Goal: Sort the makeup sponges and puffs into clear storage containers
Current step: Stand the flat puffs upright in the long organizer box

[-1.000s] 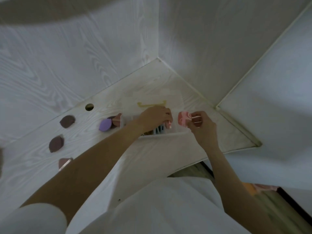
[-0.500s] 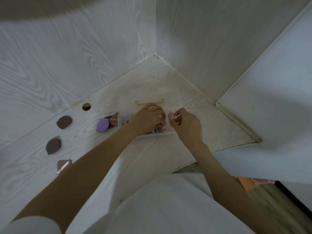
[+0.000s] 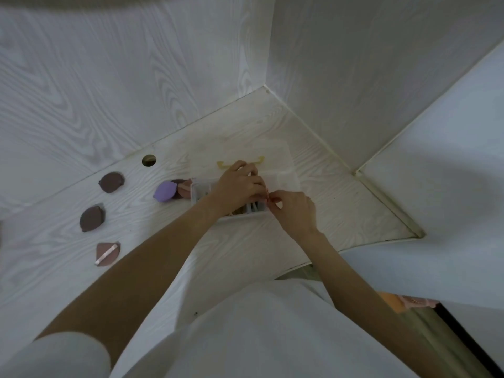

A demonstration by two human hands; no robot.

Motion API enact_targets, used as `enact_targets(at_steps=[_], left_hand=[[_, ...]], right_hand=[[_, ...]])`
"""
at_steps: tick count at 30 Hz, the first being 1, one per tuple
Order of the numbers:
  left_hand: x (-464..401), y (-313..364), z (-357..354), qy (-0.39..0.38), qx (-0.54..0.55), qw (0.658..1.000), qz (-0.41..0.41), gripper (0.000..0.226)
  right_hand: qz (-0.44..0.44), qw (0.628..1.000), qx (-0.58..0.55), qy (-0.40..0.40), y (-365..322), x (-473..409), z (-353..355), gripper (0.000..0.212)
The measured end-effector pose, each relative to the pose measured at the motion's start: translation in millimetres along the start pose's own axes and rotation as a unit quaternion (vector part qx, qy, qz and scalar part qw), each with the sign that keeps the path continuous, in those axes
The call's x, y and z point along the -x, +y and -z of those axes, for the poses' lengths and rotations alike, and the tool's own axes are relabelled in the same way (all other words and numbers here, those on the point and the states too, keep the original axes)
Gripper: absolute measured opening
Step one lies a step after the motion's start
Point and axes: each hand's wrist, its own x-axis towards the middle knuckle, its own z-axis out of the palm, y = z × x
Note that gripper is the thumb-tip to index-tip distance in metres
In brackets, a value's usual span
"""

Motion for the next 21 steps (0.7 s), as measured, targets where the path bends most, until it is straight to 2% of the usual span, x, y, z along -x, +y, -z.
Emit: enact_targets(at_steps=[4, 7, 12, 16, 19, 21], left_hand=[[4.5, 1.4, -5.3, 0.022, 0.050, 0.996, 0.076, 0.013], [16.0, 8.2, 2.9, 0.081, 0.135, 0.968, 0.193, 0.019], [79.4, 22.9, 28.0, 0.185, 0.212, 0.890, 0.357, 0.018], [156.2, 28.9, 33.9, 0.235, 0.197, 0.822, 0.479, 0.017], [214.2, 29.7, 38.3, 0.230, 0.170, 0.752, 0.594, 0.021], [253.7, 21.3, 29.8, 0.196, 0.138, 0.702, 0.671, 0.029]], right_hand=[[0.013, 0.998, 0.062, -0.017, -7.8, -14.0, -2.2, 0.035], [0.022, 0.994, 0.104, -0.014, -12.6, -18.0, -4.6, 0.039], [0.045, 0.998, 0.041, 0.006, -8.8, -8.5, 4.7, 0.034], [0.080, 0.994, -0.070, 0.027, -18.4, 4.6, 11.5, 0.021], [0.156, 0.981, -0.116, 0.022, -59.0, 6.0, 7.5, 0.018], [0.236, 0.963, -0.127, 0.000, -98.7, 5.1, -1.7, 0.022]])
